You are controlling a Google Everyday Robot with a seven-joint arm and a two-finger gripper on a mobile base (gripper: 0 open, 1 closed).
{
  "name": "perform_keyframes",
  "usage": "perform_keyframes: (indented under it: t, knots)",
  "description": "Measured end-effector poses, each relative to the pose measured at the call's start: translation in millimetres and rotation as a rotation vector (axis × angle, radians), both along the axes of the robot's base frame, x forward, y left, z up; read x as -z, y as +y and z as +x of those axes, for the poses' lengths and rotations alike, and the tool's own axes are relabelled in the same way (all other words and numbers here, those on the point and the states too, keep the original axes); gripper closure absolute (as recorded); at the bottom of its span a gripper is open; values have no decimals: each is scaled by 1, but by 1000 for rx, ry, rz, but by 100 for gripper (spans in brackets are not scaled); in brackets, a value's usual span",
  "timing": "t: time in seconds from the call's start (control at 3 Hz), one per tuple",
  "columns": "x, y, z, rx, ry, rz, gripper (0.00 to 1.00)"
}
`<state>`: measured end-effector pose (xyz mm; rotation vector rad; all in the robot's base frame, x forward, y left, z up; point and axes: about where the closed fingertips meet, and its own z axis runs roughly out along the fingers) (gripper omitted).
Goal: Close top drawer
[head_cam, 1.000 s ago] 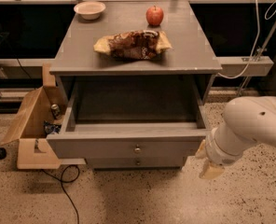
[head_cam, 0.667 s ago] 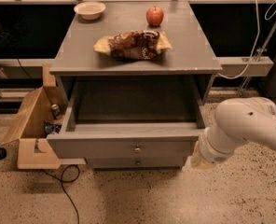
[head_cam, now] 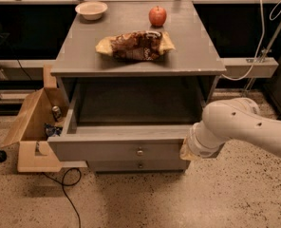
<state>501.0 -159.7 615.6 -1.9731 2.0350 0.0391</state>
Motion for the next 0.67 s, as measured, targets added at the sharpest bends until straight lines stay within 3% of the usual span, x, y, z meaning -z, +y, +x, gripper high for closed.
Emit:
perform_keyframes:
  t: [0.33,0.67]
  knots:
    - [-2,11,22,20,-41,43,100]
    - [-7,23,41,22,-44,118,100]
